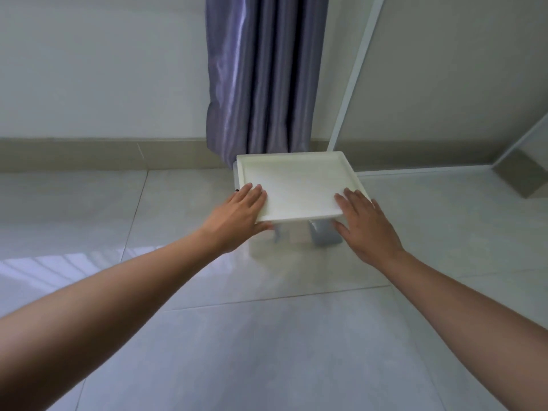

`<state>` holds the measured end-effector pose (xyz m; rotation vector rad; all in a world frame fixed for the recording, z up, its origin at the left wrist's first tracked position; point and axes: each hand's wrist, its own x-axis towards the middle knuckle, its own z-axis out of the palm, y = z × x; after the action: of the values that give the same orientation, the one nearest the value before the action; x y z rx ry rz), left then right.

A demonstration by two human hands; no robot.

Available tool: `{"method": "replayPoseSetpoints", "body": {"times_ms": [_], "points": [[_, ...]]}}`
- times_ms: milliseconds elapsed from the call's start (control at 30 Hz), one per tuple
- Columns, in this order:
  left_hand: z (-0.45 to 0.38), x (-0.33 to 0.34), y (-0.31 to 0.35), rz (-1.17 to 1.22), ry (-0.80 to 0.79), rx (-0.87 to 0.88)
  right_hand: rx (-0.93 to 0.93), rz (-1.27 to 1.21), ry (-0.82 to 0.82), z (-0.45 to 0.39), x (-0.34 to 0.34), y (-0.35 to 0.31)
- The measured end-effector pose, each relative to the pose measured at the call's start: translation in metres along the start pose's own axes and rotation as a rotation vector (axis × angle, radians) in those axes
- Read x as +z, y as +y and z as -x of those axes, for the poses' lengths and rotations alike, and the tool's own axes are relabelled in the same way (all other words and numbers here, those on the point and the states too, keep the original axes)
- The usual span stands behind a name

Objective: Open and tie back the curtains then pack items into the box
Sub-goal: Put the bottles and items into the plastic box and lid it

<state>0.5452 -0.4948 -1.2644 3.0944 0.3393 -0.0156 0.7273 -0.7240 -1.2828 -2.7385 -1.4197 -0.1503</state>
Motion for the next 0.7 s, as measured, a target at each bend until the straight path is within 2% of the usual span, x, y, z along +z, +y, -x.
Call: {"method": "replayPoseSetpoints", "body": {"times_ms": [133,367,700], "points": [[-0.015,0.002,-0.012,-0.008,0.035,-0.008,0.026,0.006,-0.039,-0.022,0.002,-0.001],[-0.029,0.001,-0.026,-0.086,0.050,-0.001,0.048,0.042,-0.018,-0.039,0.005,-0.006],[-0.035,0.004,-0.033,-0.064,0.062,0.006,0.070,0.060,0.019,-0.044,0.010,-0.009]]}}
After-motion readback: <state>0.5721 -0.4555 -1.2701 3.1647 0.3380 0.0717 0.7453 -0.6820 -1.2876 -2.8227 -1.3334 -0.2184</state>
